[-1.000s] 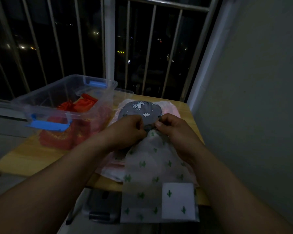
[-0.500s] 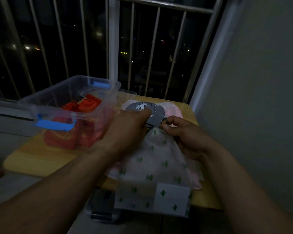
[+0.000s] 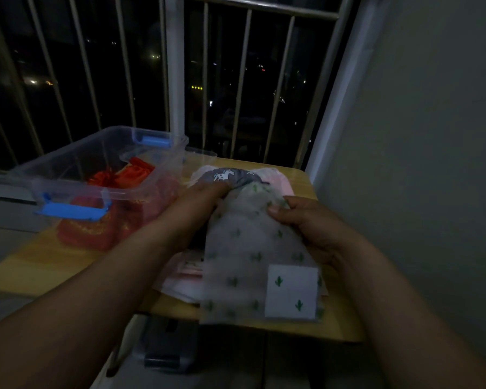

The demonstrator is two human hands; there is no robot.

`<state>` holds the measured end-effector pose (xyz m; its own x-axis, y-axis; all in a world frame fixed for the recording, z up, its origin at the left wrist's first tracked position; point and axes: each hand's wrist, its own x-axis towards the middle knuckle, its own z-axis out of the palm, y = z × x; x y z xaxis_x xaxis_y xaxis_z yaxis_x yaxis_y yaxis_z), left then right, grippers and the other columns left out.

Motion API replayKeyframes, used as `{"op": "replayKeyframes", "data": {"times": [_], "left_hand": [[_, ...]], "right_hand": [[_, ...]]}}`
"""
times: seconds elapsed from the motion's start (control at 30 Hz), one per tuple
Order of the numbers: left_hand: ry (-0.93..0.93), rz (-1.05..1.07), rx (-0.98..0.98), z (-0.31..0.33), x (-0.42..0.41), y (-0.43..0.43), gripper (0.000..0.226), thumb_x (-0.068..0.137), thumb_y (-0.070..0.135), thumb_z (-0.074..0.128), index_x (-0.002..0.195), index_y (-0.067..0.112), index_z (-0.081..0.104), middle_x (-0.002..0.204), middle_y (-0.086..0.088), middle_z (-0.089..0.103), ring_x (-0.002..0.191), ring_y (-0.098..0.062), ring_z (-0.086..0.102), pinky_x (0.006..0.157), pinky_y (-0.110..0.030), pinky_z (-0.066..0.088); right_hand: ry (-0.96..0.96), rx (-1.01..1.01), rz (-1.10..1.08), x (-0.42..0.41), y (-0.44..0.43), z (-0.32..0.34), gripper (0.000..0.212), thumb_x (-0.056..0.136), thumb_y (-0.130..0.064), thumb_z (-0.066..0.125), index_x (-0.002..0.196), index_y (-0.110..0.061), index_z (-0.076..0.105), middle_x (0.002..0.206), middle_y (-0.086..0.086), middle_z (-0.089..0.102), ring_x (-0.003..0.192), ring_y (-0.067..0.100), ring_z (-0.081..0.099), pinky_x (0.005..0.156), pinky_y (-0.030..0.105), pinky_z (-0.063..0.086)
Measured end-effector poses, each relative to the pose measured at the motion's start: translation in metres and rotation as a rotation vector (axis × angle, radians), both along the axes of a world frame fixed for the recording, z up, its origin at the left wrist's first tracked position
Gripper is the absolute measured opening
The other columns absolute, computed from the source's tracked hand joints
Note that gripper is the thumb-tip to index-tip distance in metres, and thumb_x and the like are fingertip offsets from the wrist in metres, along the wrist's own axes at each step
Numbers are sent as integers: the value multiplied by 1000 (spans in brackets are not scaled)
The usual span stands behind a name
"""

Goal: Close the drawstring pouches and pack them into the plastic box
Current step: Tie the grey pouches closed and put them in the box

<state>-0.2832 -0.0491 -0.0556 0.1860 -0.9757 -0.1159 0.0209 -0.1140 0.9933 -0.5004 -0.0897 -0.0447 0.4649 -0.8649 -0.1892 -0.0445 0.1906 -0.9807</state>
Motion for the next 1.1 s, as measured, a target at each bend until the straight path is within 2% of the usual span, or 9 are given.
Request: {"op": "replayKeyframes", "data": {"times": [0.07,0.13,0.23,0.4,0.57,0.7,0.83,0.97,1.1], "left_hand": [[178,-200,140,6,2,11,42,88,56,72,105,19,74,104,-8,78,95,-26,75,89,-39,56],[74,-317,147,6,2,17,35,94,39,70,113,10,72,110,-15,77,98,-29,76,84,-39,61],[-60,-156,76,1,1,14,15,99,19,66,105,9,75,101,-16,78,81,-25,77,69,-33,63],[-174,-45,-34,-6,14,8,20,104,12,57,117,7,72,106,-16,76,85,-25,75,62,-24,60],[180,-48,12,-5,10,8,28,99,-1,47,117,-5,68,113,-34,69,96,-47,71,88,-57,59],[336,5,47,-4,10,10,28,97,22,46,98,7,70,91,-21,71,72,-34,68,69,-37,56],[266,1,-22,1,5,14,23,102,17,58,118,5,69,117,-24,71,97,-37,72,82,-47,61],[167,106,-96,-1,-2,16,30,99,1,58,115,22,71,124,-11,59,104,-35,69,83,-48,63],[250,206,-196,-4,-8,17,37,98,-3,55,122,22,68,126,-7,59,102,-30,69,73,-39,64]], "right_hand": [[-67,23,-68,-2,-6,0,30,100,-10,61,128,0,66,116,23,74,100,37,73,78,42,63],[-116,49,-126,0,-10,-1,31,101,-11,60,130,0,65,118,24,73,103,38,72,83,44,62],[-139,108,-100,-3,-13,-2,35,100,-21,62,129,-1,65,123,21,72,113,36,70,94,44,58],[147,-13,-1,-14,-16,-12,16,93,-9,69,109,-11,73,113,19,75,96,31,67,81,39,52],[4,-36,-274,-10,-22,-15,38,96,12,44,75,-11,67,80,15,65,63,22,60,54,27,51],[-68,63,-265,-6,-20,-18,23,102,-16,46,108,-9,68,101,17,72,80,28,69,72,36,55],[32,148,-128,-4,-14,-14,56,96,-56,57,126,-8,64,117,19,75,106,35,71,97,46,54],[-33,139,-156,13,-2,-14,47,89,-39,74,125,-10,68,101,11,79,85,25,73,72,34,57],[-406,229,-225,25,5,-9,46,98,-46,60,128,-12,67,101,9,79,84,23,76,67,32,62]]}}
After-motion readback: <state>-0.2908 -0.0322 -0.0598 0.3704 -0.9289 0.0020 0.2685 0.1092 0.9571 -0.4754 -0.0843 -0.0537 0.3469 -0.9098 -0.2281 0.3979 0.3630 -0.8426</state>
